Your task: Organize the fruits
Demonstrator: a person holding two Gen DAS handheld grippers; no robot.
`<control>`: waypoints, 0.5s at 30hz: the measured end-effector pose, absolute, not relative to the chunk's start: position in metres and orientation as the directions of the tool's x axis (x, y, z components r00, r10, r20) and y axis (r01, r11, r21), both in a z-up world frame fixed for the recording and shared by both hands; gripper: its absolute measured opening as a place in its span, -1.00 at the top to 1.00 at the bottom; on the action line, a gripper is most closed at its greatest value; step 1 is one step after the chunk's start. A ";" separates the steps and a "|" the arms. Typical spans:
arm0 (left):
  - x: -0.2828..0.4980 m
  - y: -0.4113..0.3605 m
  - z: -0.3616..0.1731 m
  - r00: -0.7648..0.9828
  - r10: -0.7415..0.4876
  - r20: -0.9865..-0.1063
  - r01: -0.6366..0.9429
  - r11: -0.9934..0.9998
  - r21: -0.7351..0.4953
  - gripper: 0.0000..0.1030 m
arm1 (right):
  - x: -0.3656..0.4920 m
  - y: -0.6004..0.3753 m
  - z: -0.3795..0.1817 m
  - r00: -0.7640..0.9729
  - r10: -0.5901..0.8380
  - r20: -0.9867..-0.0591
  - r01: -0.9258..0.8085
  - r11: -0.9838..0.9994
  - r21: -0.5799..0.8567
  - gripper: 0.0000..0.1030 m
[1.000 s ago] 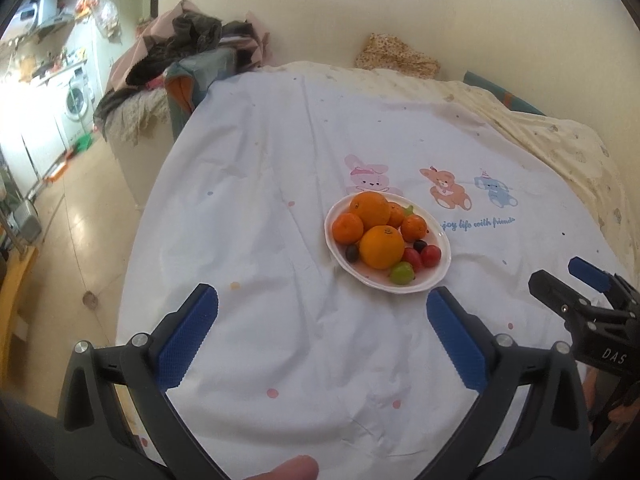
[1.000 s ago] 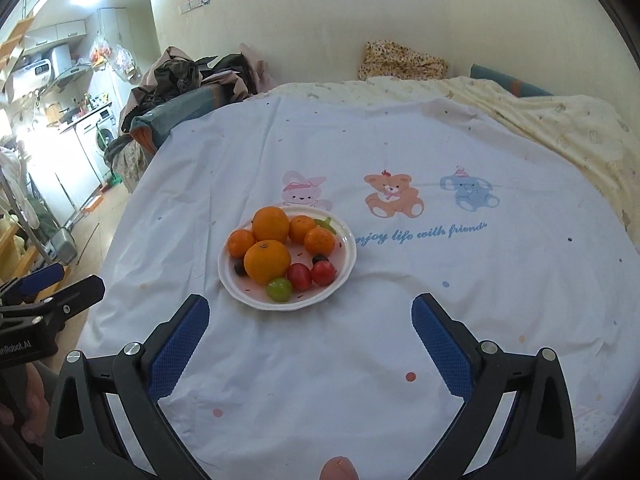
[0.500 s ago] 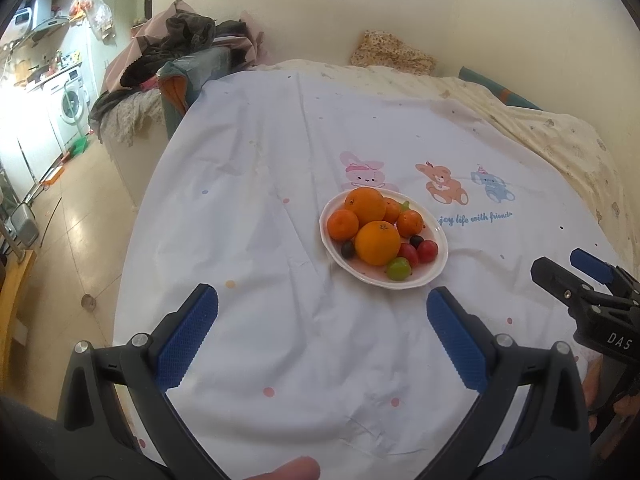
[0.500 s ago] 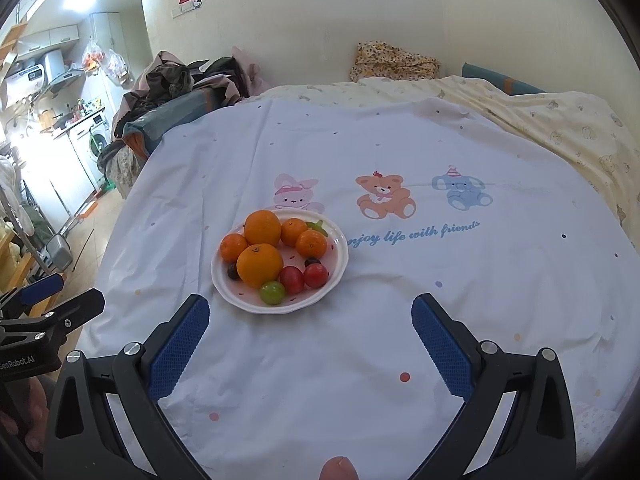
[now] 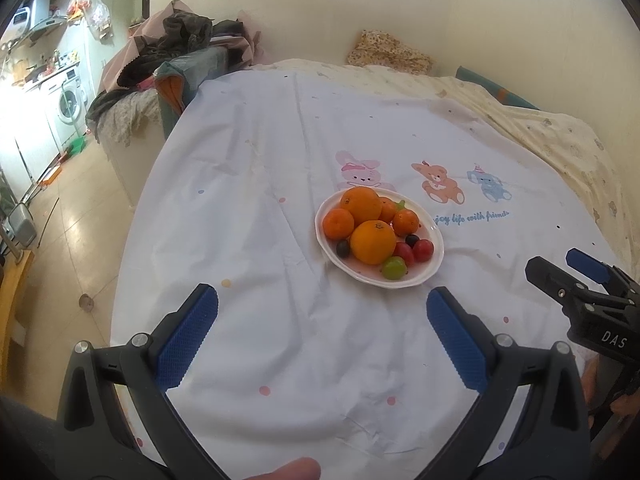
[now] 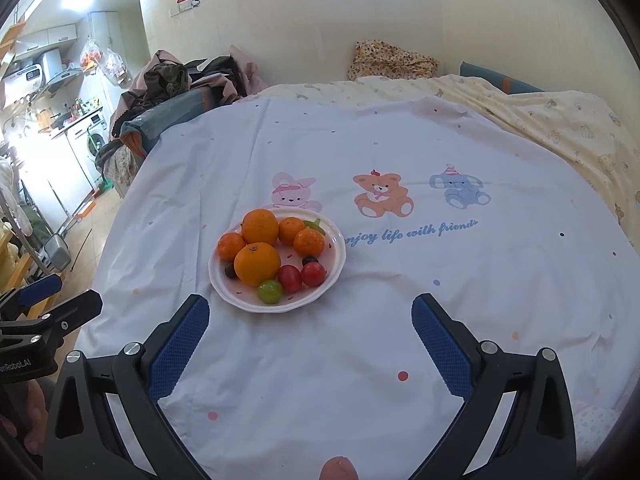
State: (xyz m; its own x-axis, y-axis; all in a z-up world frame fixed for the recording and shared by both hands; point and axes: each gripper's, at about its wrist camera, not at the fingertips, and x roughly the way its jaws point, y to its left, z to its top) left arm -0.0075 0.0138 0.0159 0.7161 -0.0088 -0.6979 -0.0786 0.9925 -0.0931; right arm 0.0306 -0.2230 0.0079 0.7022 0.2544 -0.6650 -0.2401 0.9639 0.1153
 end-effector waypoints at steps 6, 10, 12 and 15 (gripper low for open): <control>-0.008 0.015 0.017 0.718 -0.008 -0.696 -0.079 0.993 -0.093 -1.00 | 0.031 -0.224 0.008 0.700 0.255 -0.666 -0.239 0.964 0.118 -1.00; -0.009 0.015 0.017 0.718 -0.010 -0.696 -0.079 0.992 -0.096 -1.00 | 0.031 -0.224 0.008 0.700 0.254 -0.668 -0.238 0.964 0.117 -1.00; -0.008 0.015 0.017 0.717 -0.012 -0.697 -0.078 0.992 -0.097 -1.00 | 0.031 -0.224 0.008 0.700 0.255 -0.667 -0.238 0.964 0.118 -1.00; -0.008 0.014 0.017 0.717 -0.011 -0.697 -0.079 0.992 -0.097 -1.00 | 0.031 -0.224 0.008 0.702 0.255 -0.665 -0.237 0.964 0.119 -1.00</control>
State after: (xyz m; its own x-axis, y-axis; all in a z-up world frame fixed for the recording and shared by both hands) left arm -0.0084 0.0143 0.0167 0.7174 -0.0110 -0.6965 -0.0786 0.9922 -0.0965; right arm 0.0309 -0.2240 0.0077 0.7015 0.2549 -0.6655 -0.2372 0.9641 0.1193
